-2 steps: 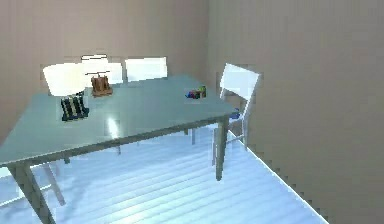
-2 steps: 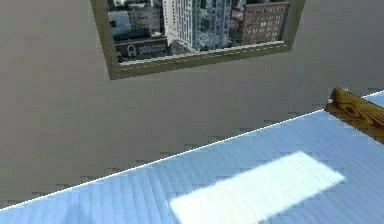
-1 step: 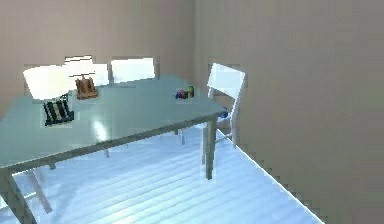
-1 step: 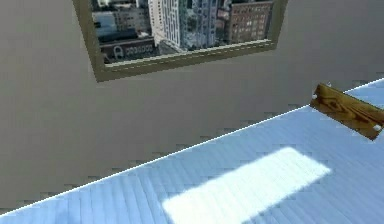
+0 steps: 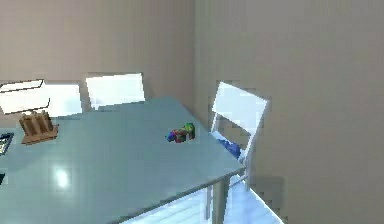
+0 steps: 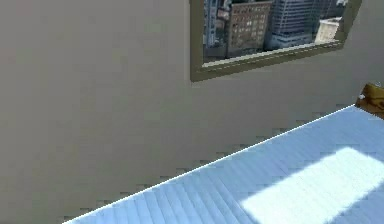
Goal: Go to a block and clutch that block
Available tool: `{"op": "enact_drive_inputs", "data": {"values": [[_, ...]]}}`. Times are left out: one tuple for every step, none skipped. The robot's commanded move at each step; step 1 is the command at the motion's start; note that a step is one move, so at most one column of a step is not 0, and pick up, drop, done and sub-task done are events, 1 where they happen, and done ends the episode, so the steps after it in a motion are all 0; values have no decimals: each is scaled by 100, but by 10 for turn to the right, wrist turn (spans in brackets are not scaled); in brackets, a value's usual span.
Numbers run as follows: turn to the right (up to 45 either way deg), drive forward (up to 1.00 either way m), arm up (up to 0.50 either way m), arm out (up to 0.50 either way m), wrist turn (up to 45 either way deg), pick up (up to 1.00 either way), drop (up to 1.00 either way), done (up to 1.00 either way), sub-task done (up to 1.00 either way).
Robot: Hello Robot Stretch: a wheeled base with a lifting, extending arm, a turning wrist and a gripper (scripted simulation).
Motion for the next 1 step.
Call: {"op": "enact_drive_inputs", "data": {"values": [[-450,0,0,0,0,0,0,0,0]]}}
